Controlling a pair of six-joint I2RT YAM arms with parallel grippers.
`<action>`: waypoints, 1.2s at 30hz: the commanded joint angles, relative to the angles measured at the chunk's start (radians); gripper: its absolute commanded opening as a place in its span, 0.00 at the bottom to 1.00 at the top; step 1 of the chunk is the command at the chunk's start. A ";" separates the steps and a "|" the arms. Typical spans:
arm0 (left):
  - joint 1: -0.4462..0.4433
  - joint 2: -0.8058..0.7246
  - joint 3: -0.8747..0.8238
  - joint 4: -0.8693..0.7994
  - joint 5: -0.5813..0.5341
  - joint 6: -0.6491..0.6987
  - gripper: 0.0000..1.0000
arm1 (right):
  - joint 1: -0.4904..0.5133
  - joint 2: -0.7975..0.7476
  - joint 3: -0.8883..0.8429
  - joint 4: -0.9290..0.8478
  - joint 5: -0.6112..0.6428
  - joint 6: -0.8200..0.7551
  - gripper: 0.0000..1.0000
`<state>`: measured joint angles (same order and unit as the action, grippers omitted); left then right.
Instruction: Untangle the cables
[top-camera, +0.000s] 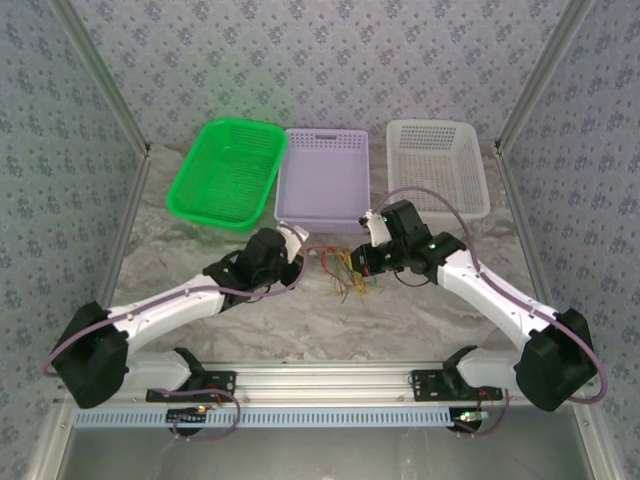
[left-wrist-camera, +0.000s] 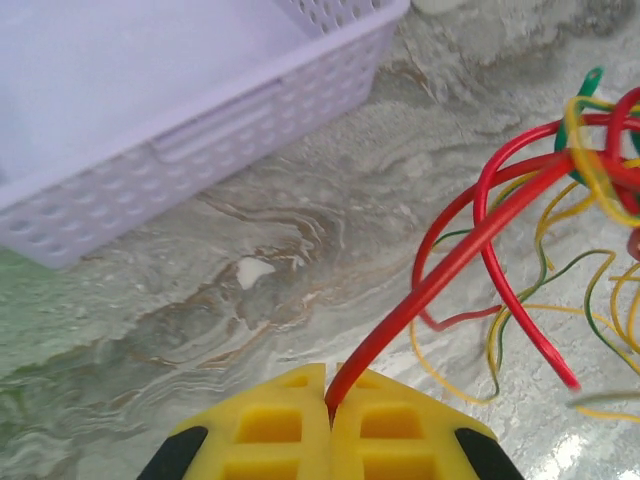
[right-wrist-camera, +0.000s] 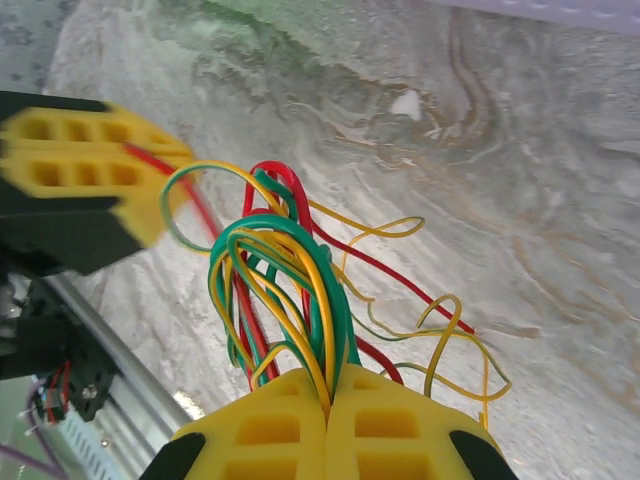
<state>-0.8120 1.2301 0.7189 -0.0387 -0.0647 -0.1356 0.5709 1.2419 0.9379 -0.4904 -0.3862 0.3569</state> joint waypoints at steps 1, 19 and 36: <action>0.001 -0.076 -0.008 -0.068 -0.112 -0.030 0.00 | -0.005 -0.032 0.053 -0.081 0.125 -0.038 0.00; 0.084 -0.252 -0.014 -0.328 -0.203 -0.152 0.00 | -0.129 -0.154 0.048 -0.181 0.409 0.066 0.00; 0.114 -0.280 0.002 -0.432 -0.190 -0.236 0.00 | -0.245 -0.025 -0.055 -0.159 0.480 0.130 0.00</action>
<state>-0.7021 0.9482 0.7132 -0.4316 -0.2512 -0.3424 0.3431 1.1954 0.9085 -0.6559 0.0666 0.4538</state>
